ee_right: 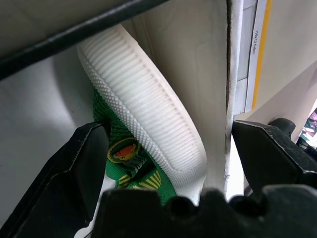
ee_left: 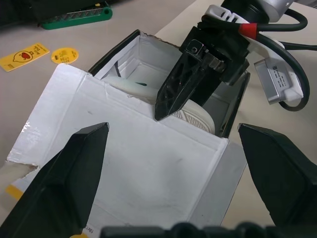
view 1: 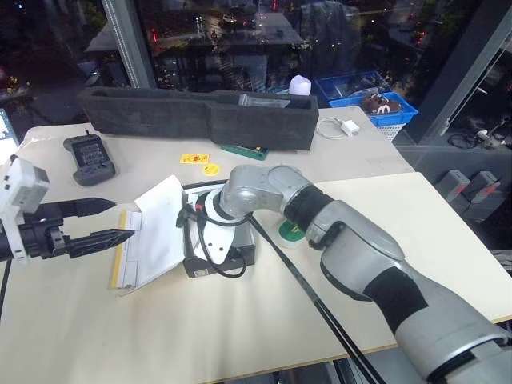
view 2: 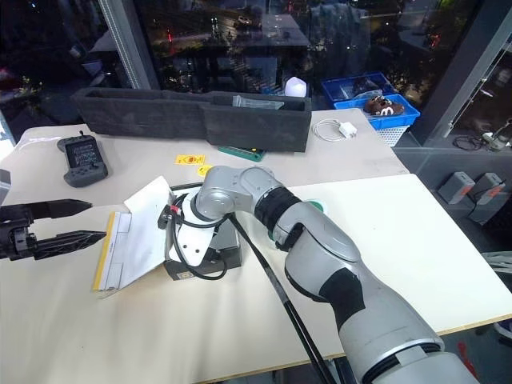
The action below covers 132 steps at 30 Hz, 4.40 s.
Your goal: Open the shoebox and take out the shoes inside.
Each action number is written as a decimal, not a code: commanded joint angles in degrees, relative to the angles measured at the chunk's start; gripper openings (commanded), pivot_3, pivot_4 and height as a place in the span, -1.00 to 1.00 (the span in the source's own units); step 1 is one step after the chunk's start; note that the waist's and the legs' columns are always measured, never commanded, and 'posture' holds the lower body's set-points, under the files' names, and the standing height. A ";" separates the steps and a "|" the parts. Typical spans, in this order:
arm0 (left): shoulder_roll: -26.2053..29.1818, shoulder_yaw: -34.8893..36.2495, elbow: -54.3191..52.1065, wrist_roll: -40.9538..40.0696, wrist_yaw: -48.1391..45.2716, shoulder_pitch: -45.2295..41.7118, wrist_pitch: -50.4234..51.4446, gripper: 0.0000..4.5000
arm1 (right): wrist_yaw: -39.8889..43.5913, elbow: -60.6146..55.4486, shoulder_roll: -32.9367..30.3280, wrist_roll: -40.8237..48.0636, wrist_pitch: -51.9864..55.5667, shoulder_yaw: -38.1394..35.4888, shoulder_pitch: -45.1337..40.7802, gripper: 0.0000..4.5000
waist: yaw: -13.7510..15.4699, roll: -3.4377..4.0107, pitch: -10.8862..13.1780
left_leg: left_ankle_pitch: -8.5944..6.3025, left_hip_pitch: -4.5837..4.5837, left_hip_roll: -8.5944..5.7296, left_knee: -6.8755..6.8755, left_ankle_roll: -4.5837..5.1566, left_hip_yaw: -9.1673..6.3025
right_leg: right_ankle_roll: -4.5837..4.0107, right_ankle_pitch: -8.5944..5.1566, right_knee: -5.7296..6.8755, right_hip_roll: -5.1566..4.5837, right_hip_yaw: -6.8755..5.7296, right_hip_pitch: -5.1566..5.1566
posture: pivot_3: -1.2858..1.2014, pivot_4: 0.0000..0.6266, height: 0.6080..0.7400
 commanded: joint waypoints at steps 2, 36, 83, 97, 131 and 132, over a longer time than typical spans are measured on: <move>1.28 -1.41 0.47 -0.10 -0.54 -2.86 -1.60 1.00 | 4.24 -3.92 -2.81 4.46 0.44 -3.93 -1.92 0.97 | 0.11 0.00 0.00 | 0.00 -0.02 -0.01 0.02 0.00 -0.01 | 0.00 0.00 -0.01 0.00 -0.01 0.01 | 0.03 -0.52 0.82; 1.47 -0.97 -0.19 -0.34 -0.16 -2.95 -1.04 1.00 | 3.07 -2.67 -0.69 1.02 1.75 -1.38 2.36 0.08 | -1.25 -0.01 0.00 | 0.00 0.02 0.26 -0.04 0.00 -0.01 | -0.02 -0.01 0.01 0.29 0.03 -0.03 | 0.03 -0.52 0.82; -2.20 -14.44 5.66 2.00 -1.00 -11.67 -6.97 1.00 | -11.04 -40.60 -19.56 63.24 94.95 -64.98 13.95 -0.39 | 1.09 0.02 0.02 | -0.01 -0.14 0.46 -0.05 0.00 0.10 | -0.16 0.07 -0.19 0.46 0.10 -0.04 | 0.03 -0.52 0.82; -3.63 -19.80 7.40 3.65 -2.19 -14.57 -8.46 1.00 | -27.42 -53.44 -23.56 81.41 141.14 -95.61 32.34 -0.39 | 0.36 0.13 0.09 | -0.02 -0.12 0.48 -0.10 0.03 0.25 | -0.19 0.11 -0.23 0.57 0.30 -0.07 | 0.03 -0.52 0.82; -3.86 -20.21 7.54 5.02 -2.94 -15.46 -9.01 1.00 | -31.00 -54.21 -24.98 82.42 126.51 -78.19 56.99 0.56 | -0.65 -0.08 -0.04 | -0.11 -0.04 0.43 -0.06 0.18 1.08 | 0.34 0.42 -0.77 0.84 1.63 0.06 | 0.03 -0.52 0.82; -3.86 -20.18 7.60 5.02 -2.94 -15.42 -9.07 1.00 | -30.70 -55.77 -26.54 82.25 126.16 -77.65 57.49 0.67 | -0.37 -0.08 -0.04 | -0.11 -0.04 0.43 -0.02 0.18 1.07 | 0.35 0.42 -0.78 0.84 1.63 0.08 | 0.03 -0.52 0.82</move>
